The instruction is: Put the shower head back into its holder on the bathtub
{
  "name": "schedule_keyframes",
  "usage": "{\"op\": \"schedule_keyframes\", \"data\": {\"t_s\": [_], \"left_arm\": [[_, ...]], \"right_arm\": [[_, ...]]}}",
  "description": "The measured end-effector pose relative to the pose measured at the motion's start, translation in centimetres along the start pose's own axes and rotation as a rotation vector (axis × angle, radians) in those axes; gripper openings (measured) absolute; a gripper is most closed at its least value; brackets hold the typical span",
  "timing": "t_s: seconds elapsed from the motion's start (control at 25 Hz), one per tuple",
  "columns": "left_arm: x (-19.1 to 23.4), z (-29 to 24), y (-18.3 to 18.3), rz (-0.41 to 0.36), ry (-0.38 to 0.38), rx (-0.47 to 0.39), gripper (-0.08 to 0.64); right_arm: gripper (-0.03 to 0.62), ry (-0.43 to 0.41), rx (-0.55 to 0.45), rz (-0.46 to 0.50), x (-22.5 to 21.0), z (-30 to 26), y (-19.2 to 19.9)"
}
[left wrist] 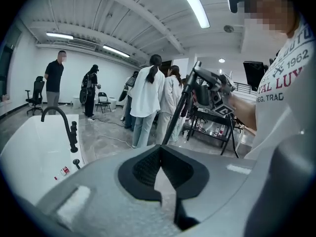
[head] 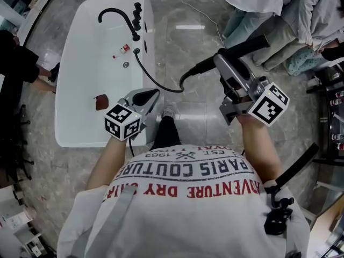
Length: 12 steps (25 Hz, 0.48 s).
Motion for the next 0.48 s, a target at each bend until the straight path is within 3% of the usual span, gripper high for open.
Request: {"op": "schedule_keyframes", "data": {"t_s": [0.2, 0.24, 0.48], "left_arm": [[2.1, -3.3, 1.8, -0.023, 0.020, 0.085, 0.007], [2.3, -3.9, 2.2, -0.017, 0.028, 0.102, 0.059], [3.0, -8.0, 4.7, -0.059, 0.093, 0.203, 0.167]], "right_arm": [[0.137, 0.005, -0.004, 0.007, -1.8, -1.7, -1.0], [0.137, 0.007, -0.002, 0.012, -2.1, -2.0, -1.2], [0.137, 0.006, -0.022, -0.008, -2.1, -3.4, -2.6]]}}
Point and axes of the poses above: the fingertips, and each gripper's own axes: z backward along the fingers, x to its left, y out of its underside, the point moved 1 cm from there along z, backward along the fingers, and after that the axes turned 10 degrees about z, right-handed, at the moved point
